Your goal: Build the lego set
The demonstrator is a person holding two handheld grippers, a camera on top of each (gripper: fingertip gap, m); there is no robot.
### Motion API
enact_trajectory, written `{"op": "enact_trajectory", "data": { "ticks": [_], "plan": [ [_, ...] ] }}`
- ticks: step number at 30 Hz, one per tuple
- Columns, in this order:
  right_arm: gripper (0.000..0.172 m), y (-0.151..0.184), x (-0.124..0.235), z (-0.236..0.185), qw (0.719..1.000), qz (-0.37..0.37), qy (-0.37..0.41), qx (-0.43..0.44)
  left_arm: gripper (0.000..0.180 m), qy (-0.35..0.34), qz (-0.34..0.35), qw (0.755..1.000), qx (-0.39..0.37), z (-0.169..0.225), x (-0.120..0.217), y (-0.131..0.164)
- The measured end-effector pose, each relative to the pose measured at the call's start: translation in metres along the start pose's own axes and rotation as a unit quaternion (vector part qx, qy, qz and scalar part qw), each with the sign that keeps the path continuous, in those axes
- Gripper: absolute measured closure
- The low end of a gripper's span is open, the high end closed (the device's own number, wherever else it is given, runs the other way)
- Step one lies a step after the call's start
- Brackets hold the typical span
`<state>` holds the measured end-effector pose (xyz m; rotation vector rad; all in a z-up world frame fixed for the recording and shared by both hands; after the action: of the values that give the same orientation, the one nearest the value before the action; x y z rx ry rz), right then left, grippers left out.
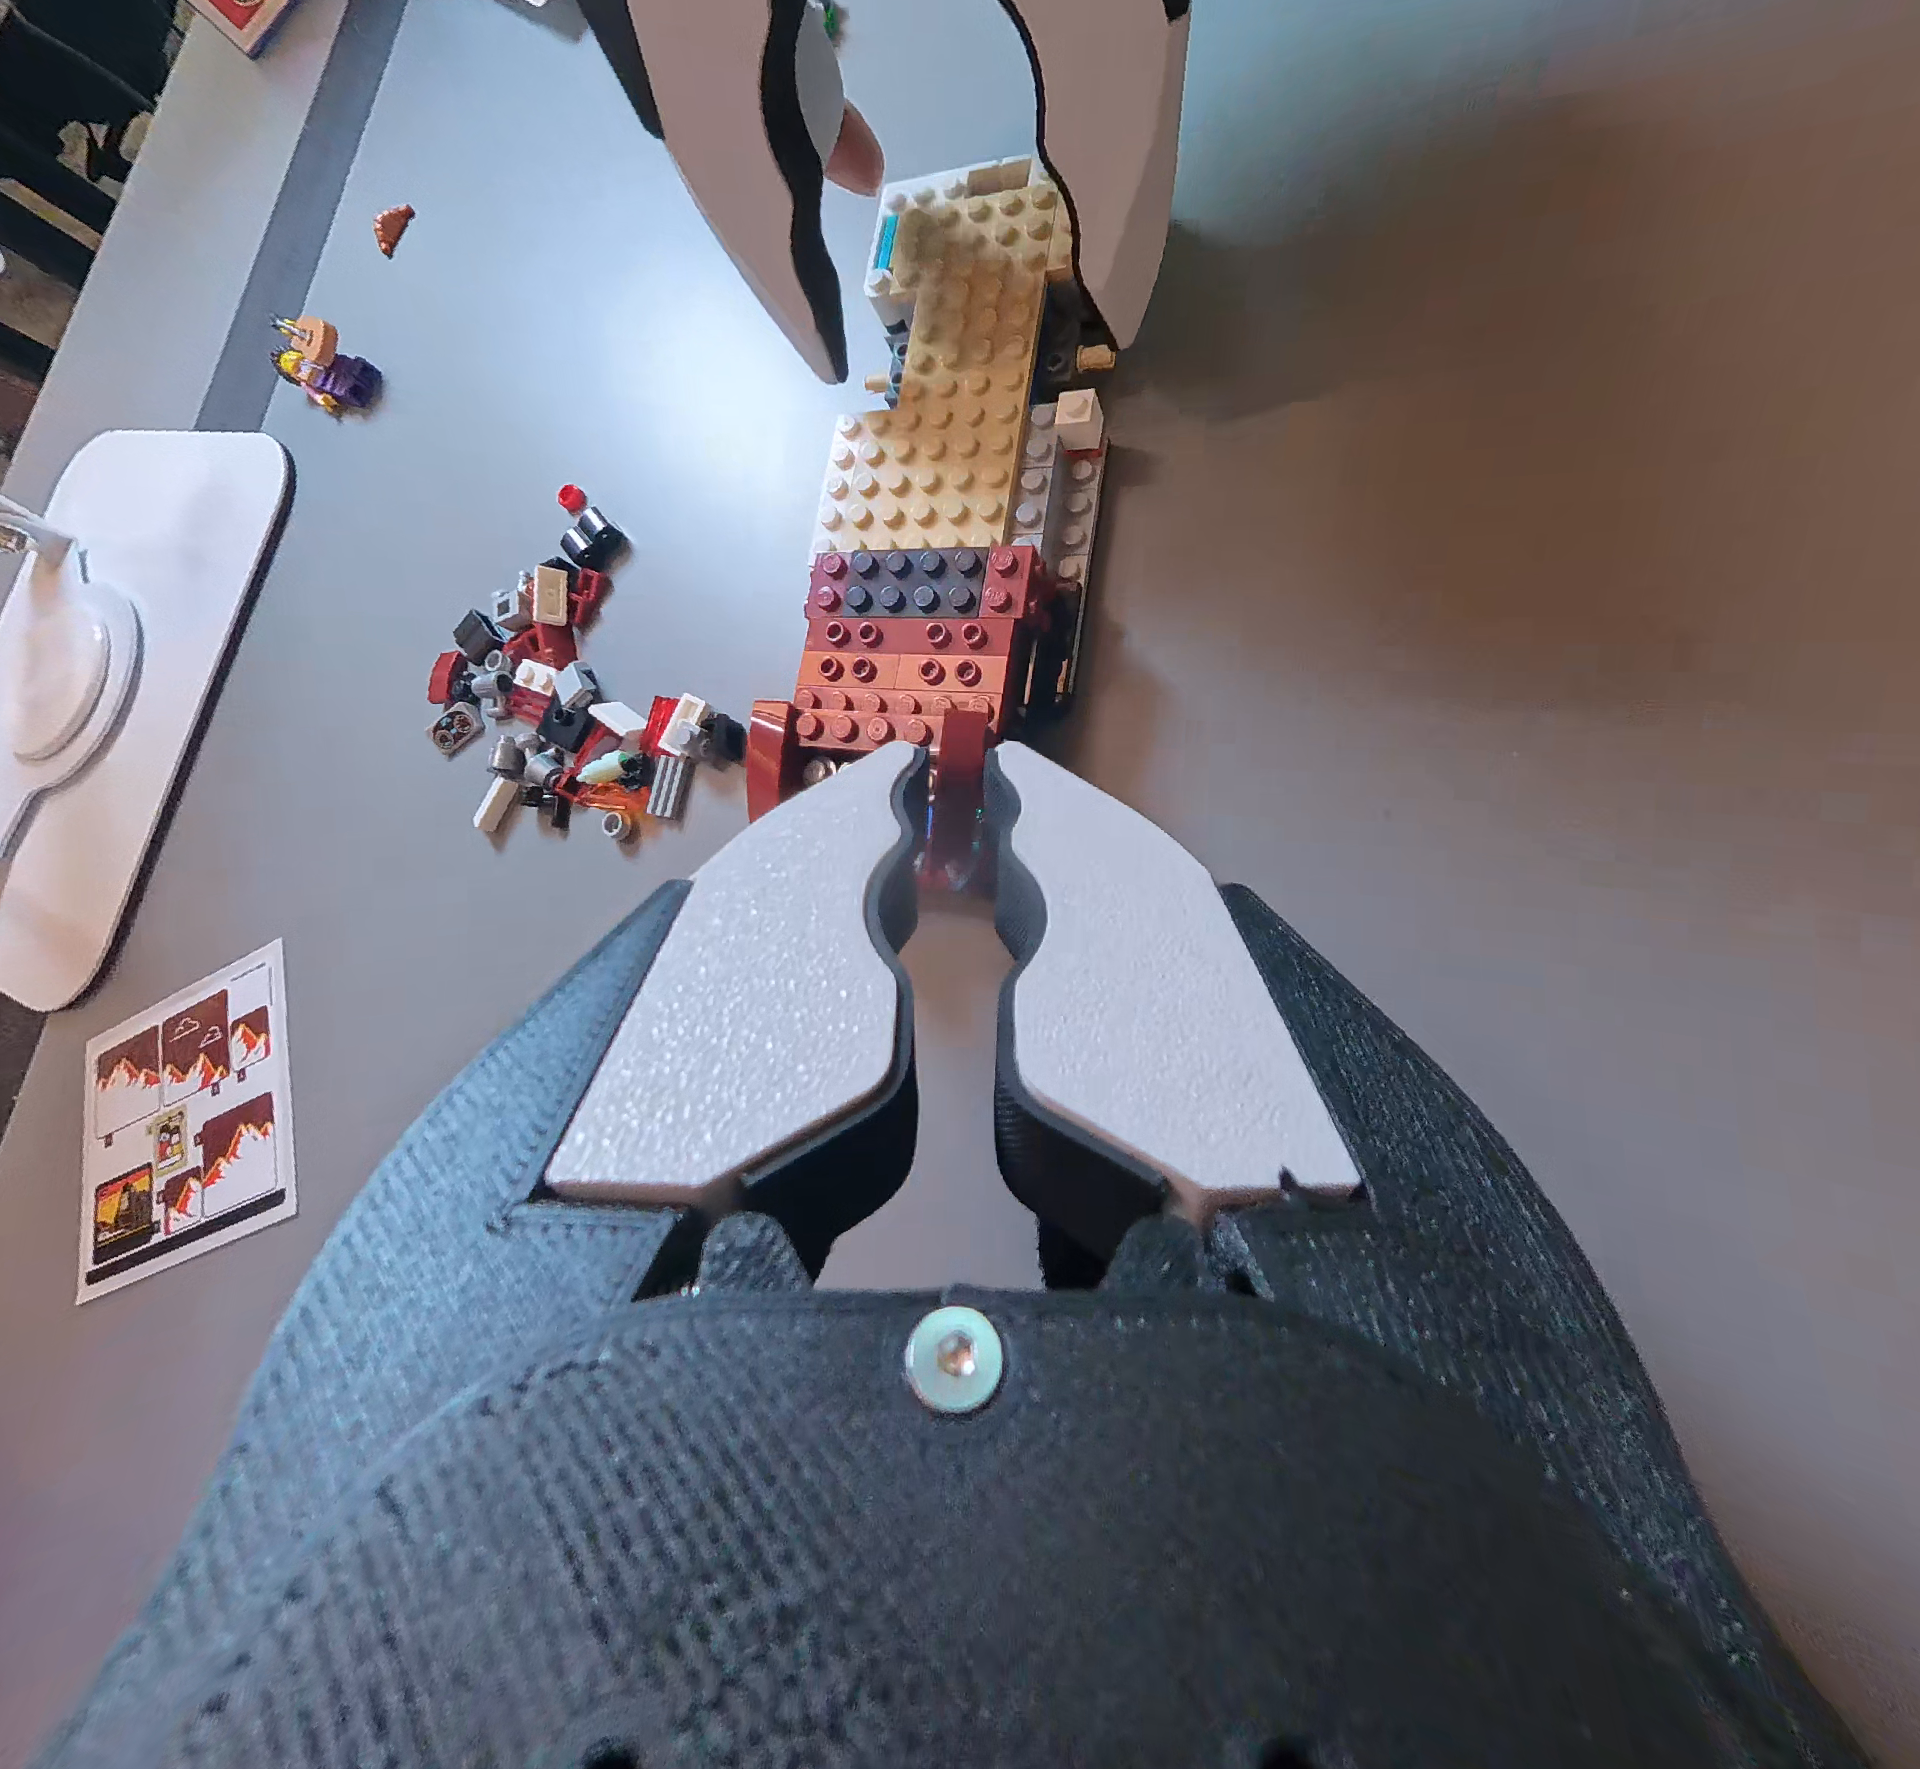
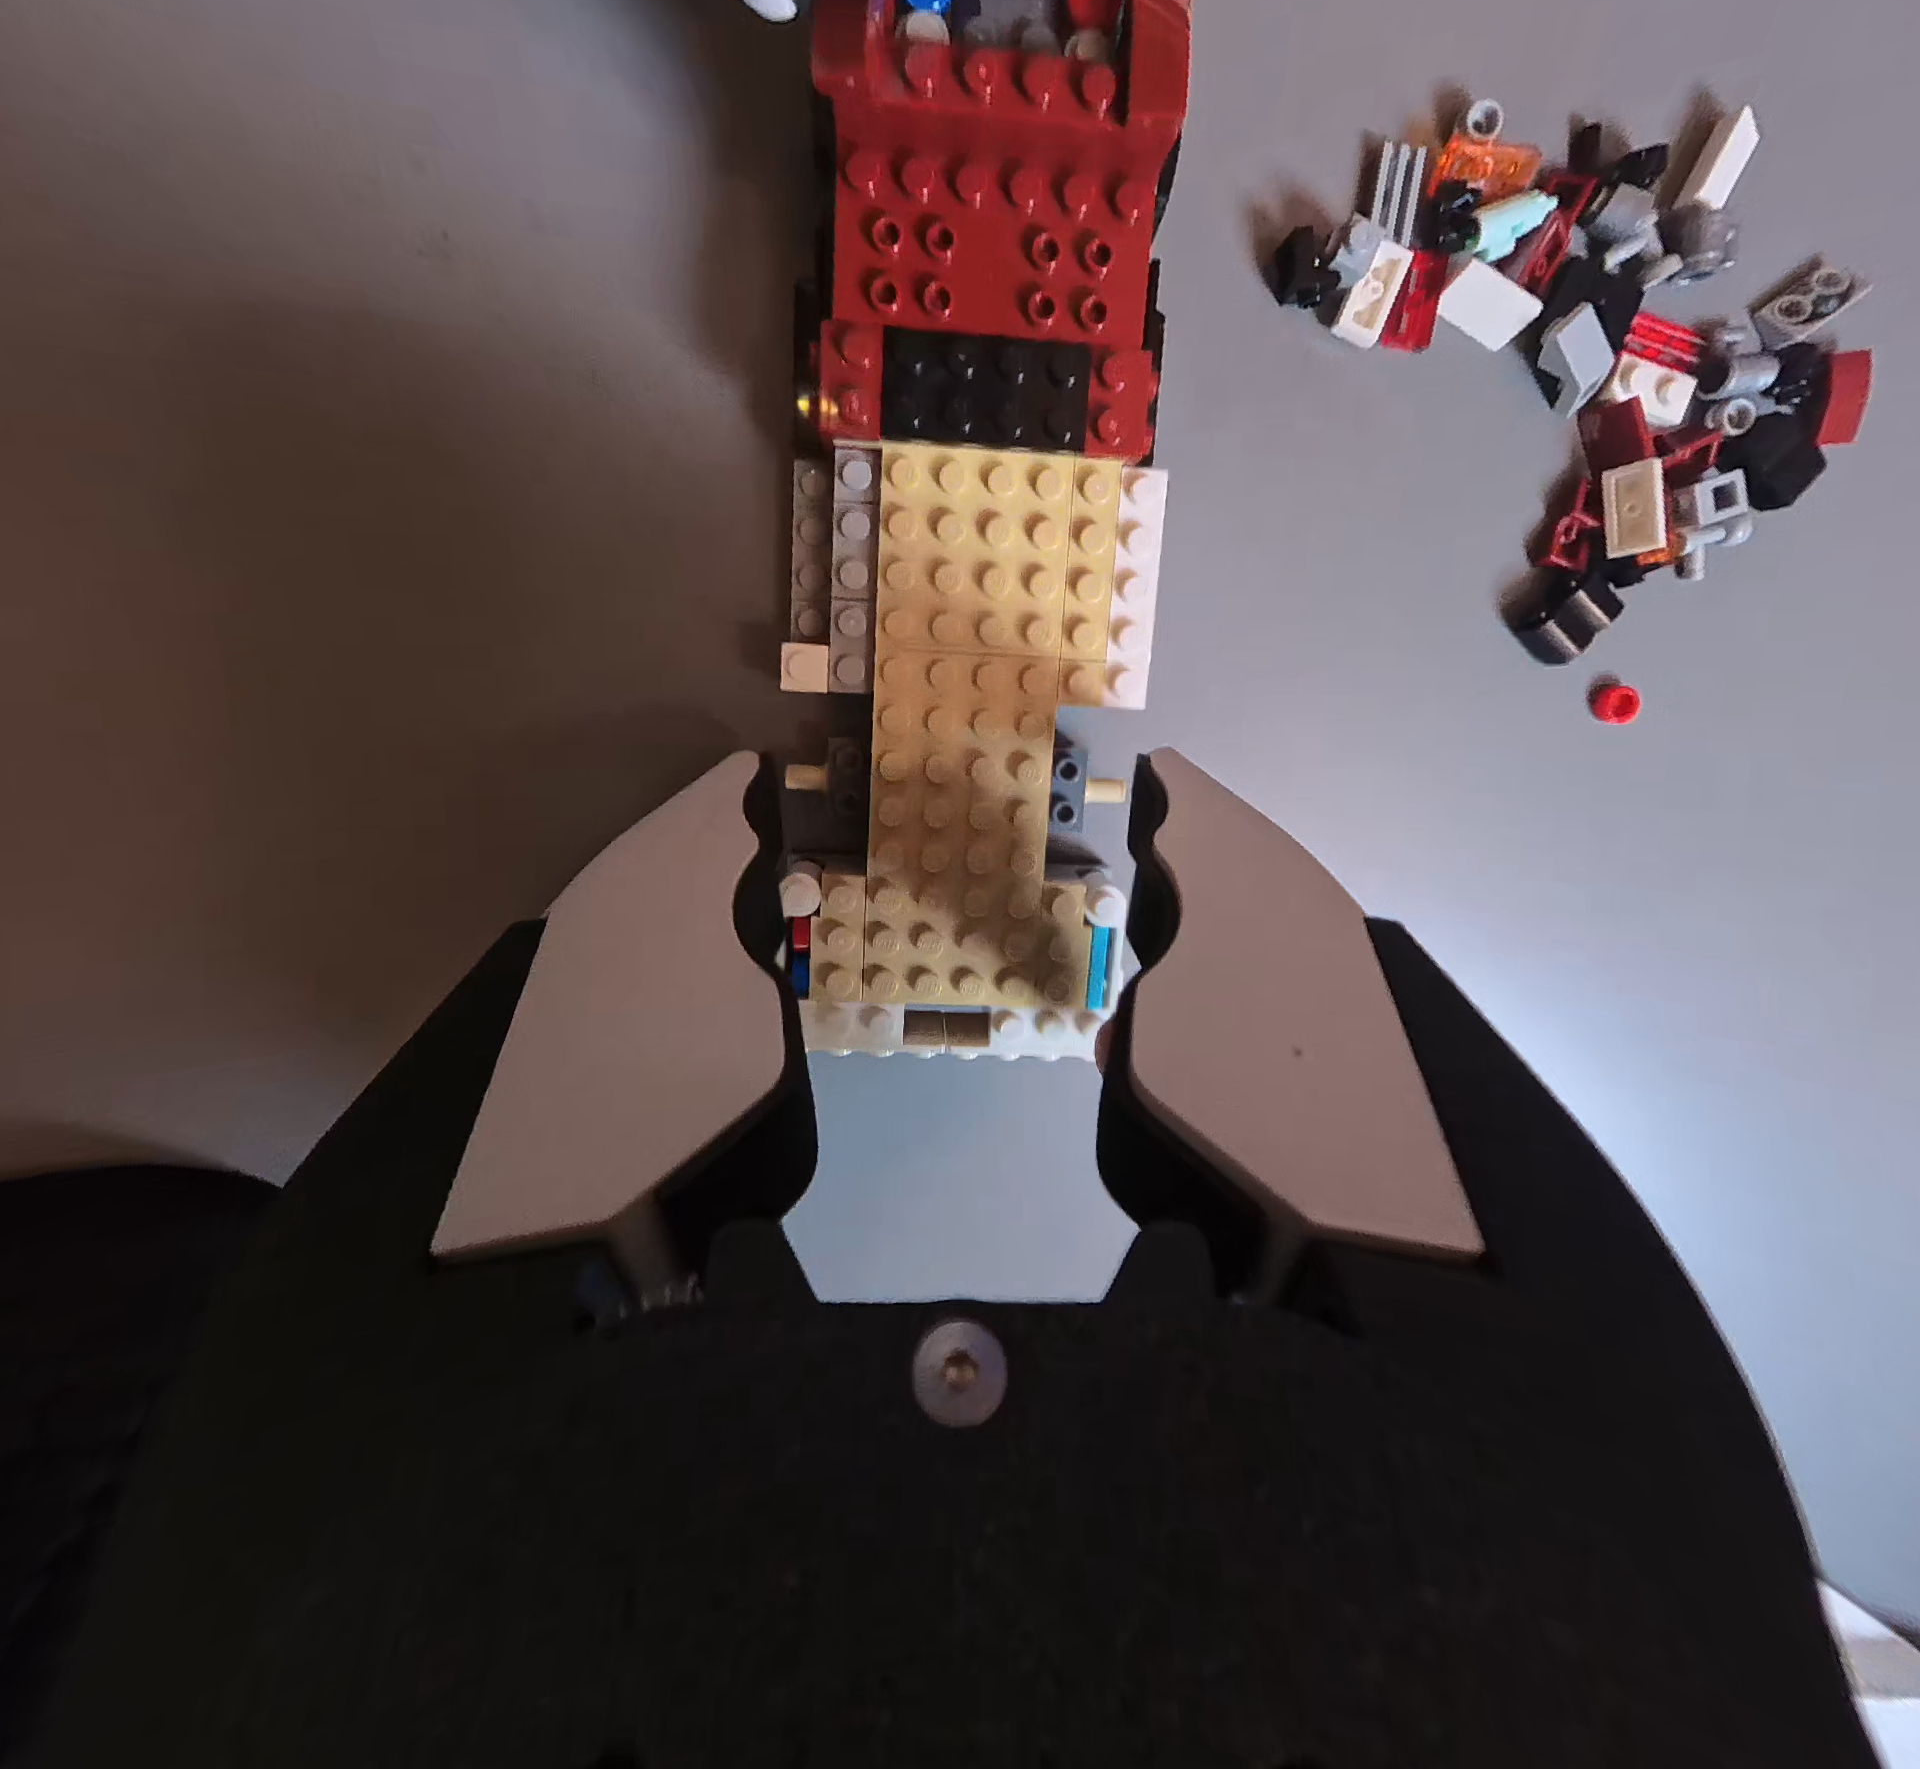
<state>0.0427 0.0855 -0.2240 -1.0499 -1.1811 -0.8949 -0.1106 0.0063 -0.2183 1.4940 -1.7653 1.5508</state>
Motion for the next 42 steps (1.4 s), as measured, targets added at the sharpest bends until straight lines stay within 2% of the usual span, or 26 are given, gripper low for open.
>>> {"op": "enact_trajectory", "data": {
  "ticks": [11, 18, 25, 32, 36, 42],
  "plan": [
    [0.105, -0.014, -0.008, 0.005, 1.000, -0.021, -0.019, -0.003, 0.172, 0.026, -0.016, 1.000, -0.002, -0.006, -0.002, 0.001],
    [0.105, -0.015, -0.008, 0.007, 0.999, -0.034, -0.022, 0.007, 0.172, 0.108, -0.056, 0.992, 0.022, -0.016, -0.003, -0.003],
    [0.104, -0.016, -0.009, 0.008, 0.999, -0.033, -0.027, 0.011, 0.172, 0.161, -0.107, 0.981, 0.029, -0.022, -0.005, -0.009],
    [0.104, -0.014, -0.010, 0.008, 0.999, -0.025, -0.023, 0.012, 0.172, 0.128, -0.087, 0.988, 0.022, -0.022, -0.002, -0.007],
    [0.103, -0.015, -0.011, 0.009, 0.999, -0.026, -0.027, 0.015, 0.166, 0.119, -0.077, 0.990, 0.023, -0.021, -0.001, -0.005],
    [0.103, -0.015, -0.011, 0.009, 0.999, -0.026, -0.028, 0.015, 0.169, 0.104, -0.070, 0.992, 0.007, -0.017, -0.002, -0.006]
  ]
}}
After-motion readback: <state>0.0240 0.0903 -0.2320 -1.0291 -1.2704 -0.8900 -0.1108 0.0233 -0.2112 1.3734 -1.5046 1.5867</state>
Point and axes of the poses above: each gripper's, where its closed fingertips meet, x back along the fingers, y out of its underside, z = x × y across the jaws, the point moved 7 cm from there along x, back along the fingers, and after that the axes turned 14 degrees about -z, right-handed, at the moved point
